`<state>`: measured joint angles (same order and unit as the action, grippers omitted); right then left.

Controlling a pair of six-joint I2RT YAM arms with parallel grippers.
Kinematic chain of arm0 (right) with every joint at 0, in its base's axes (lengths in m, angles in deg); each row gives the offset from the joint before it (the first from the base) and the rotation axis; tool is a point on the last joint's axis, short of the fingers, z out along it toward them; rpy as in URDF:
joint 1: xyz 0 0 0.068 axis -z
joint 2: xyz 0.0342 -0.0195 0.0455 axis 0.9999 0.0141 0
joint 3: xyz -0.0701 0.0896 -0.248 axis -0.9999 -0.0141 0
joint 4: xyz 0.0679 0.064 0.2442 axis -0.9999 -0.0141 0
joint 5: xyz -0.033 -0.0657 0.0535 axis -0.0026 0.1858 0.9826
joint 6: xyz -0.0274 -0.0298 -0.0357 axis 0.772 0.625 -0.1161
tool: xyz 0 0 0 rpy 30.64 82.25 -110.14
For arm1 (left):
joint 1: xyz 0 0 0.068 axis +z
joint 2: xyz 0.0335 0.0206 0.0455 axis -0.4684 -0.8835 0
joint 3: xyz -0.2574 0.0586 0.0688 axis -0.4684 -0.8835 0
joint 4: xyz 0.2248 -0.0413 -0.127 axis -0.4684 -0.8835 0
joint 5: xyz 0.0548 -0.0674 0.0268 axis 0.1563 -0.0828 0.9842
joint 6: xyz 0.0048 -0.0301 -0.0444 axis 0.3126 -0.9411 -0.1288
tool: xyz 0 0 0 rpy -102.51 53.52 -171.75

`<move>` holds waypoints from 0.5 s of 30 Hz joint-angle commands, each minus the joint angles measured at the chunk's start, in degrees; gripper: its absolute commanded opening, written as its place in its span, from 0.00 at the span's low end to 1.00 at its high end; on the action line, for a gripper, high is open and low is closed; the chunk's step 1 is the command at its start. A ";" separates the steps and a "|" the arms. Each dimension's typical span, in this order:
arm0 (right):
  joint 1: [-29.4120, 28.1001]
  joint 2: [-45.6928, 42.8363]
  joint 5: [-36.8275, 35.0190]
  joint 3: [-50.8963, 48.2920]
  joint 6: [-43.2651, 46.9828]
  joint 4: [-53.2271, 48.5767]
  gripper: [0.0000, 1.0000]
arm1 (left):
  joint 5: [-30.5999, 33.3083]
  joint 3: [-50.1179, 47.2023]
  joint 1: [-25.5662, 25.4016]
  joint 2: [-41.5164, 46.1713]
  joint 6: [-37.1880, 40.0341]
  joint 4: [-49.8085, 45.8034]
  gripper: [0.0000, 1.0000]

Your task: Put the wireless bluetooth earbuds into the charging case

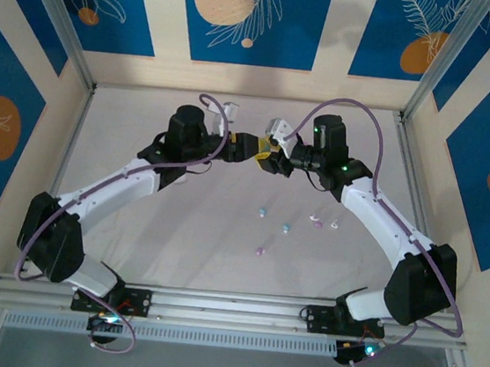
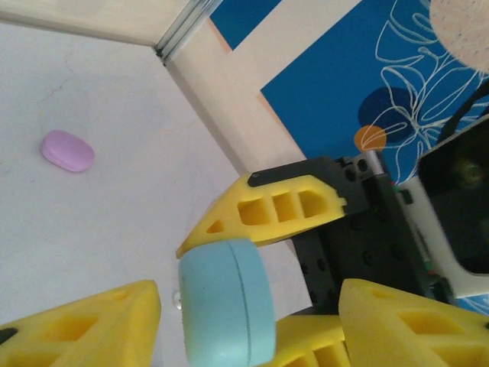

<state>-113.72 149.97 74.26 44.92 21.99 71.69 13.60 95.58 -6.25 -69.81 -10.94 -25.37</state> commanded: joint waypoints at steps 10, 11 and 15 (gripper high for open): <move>-0.79 -3.81 -1.68 -0.76 5.46 -0.53 0.38 | 1.64 5.15 -1.30 -1.63 -1.25 -5.66 0.11; -0.64 -4.31 -2.43 -1.14 5.20 0.19 0.40 | 2.29 4.97 -1.28 -1.32 -2.16 -5.18 0.08; 2.55 -7.85 0.11 -6.68 -1.19 10.27 0.54 | 4.18 1.56 -1.27 0.96 -11.17 1.84 0.03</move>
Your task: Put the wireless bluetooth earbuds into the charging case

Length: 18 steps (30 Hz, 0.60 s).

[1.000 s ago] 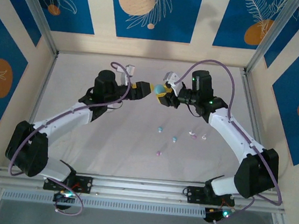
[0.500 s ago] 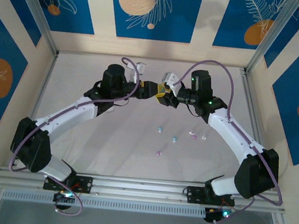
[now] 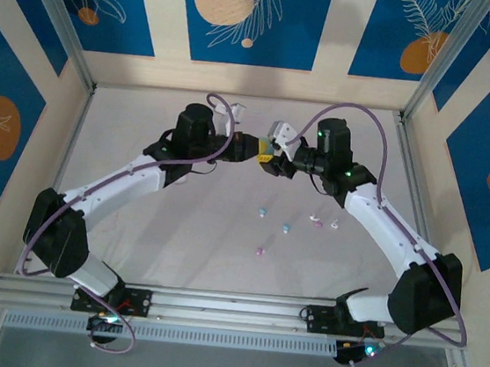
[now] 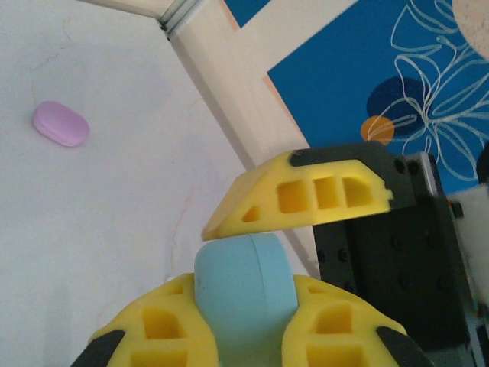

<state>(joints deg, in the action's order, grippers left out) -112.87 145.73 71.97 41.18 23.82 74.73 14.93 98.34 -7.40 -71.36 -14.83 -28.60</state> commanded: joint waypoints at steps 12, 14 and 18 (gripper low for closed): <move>7.93 -5.98 15.37 -10.28 -11.27 25.38 0.64 | 2.09 -8.53 -0.14 5.34 -27.09 22.11 0.03; 7.88 -5.17 16.73 -9.65 -12.37 27.06 0.64 | 1.29 -8.88 -0.17 4.94 -28.31 23.66 0.03; 7.93 -2.66 18.55 -7.16 -12.17 26.32 0.63 | -0.05 -9.07 -0.26 4.06 -30.08 26.94 0.03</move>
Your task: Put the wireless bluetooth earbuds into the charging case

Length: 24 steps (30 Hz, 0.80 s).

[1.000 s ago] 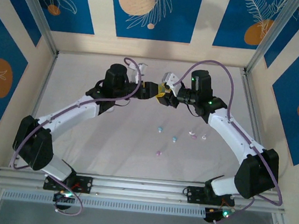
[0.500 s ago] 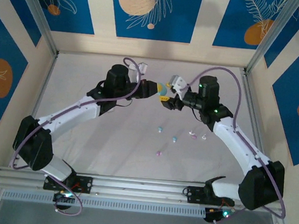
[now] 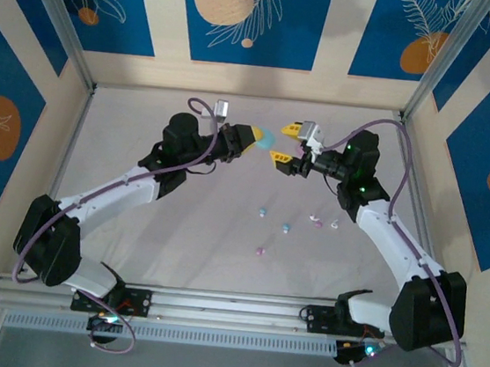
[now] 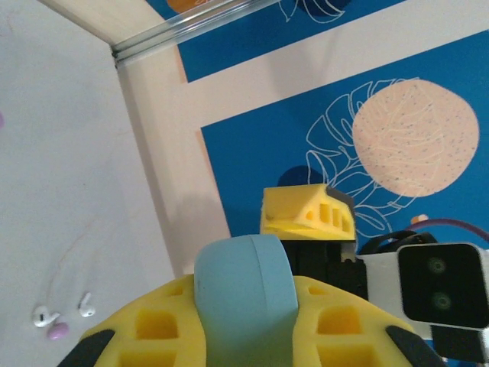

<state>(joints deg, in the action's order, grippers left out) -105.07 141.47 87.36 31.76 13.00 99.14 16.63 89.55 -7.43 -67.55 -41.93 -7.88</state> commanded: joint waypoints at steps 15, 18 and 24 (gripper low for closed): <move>-0.73 4.95 4.03 4.73 -5.79 6.53 0.62 | -2.55 -0.43 -0.34 0.02 -2.96 7.03 0.03; -0.95 5.79 3.54 4.95 -6.66 7.72 0.60 | -2.54 -0.24 -0.39 0.03 -2.91 6.87 0.03; -1.22 6.59 3.47 5.12 -8.01 9.58 0.58 | -2.97 0.16 -0.49 0.04 -2.92 6.84 0.03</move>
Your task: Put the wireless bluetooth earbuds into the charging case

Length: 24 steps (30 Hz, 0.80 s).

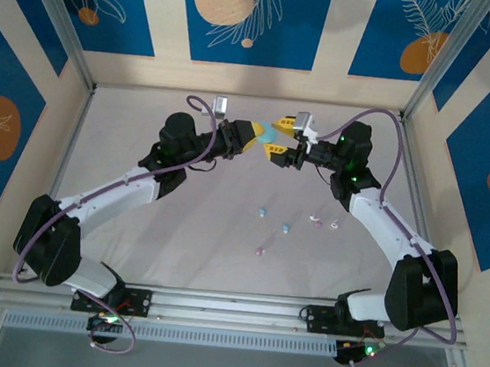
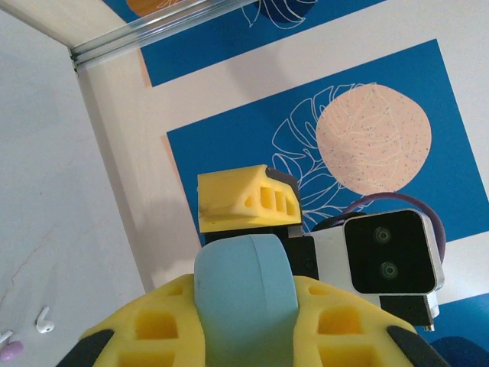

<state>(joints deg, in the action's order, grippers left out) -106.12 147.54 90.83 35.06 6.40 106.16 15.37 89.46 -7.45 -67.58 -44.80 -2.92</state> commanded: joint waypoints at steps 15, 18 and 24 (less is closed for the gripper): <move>-0.73 0.84 0.81 2.97 -2.39 2.50 0.56 | -1.66 0.41 -0.67 -0.20 0.10 1.63 0.03; -0.80 0.88 0.58 2.93 -2.64 3.05 0.56 | -1.70 0.37 -0.67 -0.21 0.19 1.46 0.03; -0.85 0.67 -0.13 3.13 -2.31 1.39 0.45 | -1.41 0.23 -0.68 0.03 0.28 1.88 0.05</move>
<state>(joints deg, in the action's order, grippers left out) -107.04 148.13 92.03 36.04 4.30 107.21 15.43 89.46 -7.56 -67.58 -44.80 -2.73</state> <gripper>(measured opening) 0.466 0.205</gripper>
